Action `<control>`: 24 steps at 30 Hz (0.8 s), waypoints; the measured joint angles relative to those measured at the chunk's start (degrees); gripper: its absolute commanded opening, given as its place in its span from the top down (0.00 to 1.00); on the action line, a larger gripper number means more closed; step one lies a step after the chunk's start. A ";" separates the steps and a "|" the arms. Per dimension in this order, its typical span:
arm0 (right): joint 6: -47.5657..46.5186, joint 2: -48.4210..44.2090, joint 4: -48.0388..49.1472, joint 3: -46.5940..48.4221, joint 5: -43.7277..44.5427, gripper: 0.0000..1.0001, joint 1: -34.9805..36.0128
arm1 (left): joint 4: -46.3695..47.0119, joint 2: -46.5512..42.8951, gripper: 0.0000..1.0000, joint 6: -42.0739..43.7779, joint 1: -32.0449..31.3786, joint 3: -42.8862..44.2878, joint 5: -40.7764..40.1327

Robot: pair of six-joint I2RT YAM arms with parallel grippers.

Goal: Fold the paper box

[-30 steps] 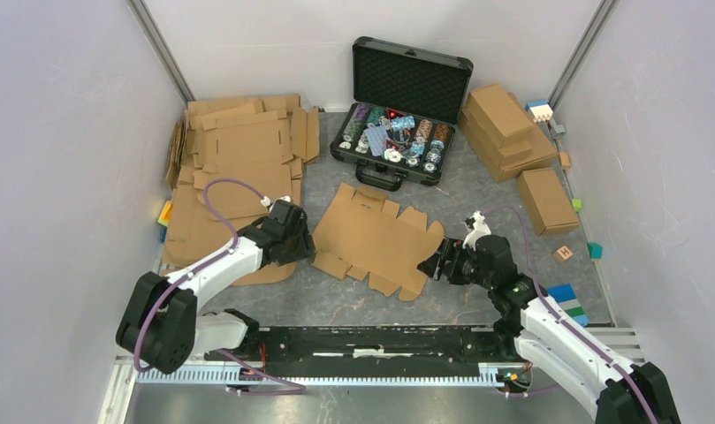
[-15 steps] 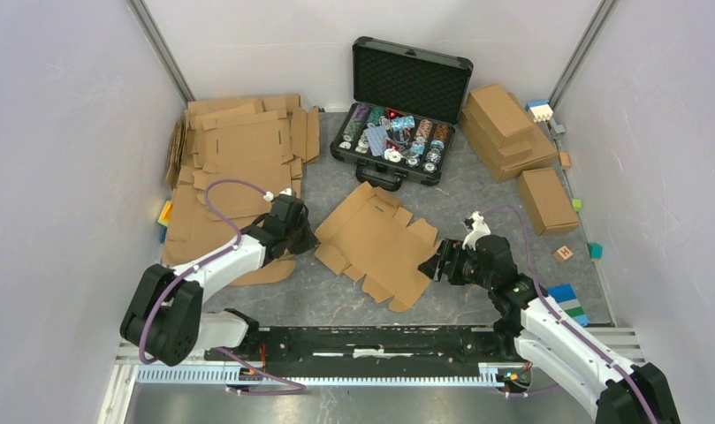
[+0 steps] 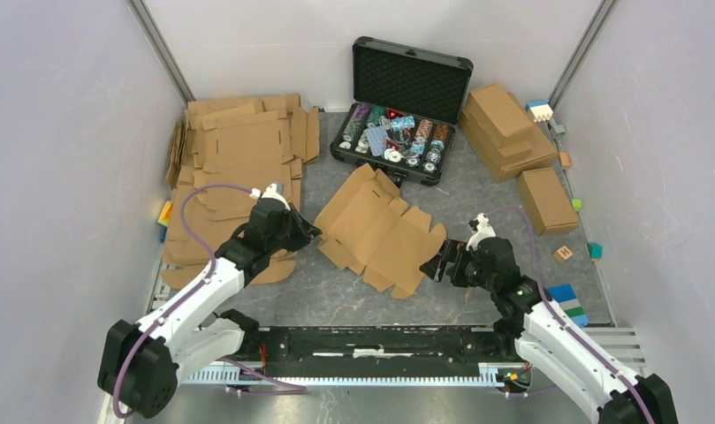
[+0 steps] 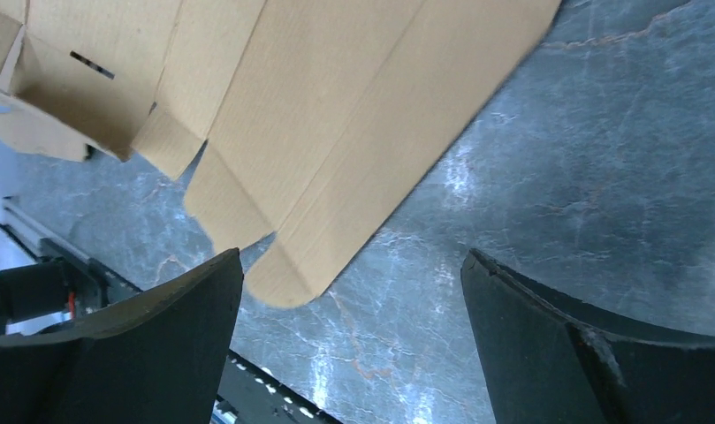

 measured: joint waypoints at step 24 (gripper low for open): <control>19.61 6.23 28.26 -11.69 -11.82 0.18 0.00 | -3.80 -8.61 0.98 -6.47 0.00 -0.04 8.90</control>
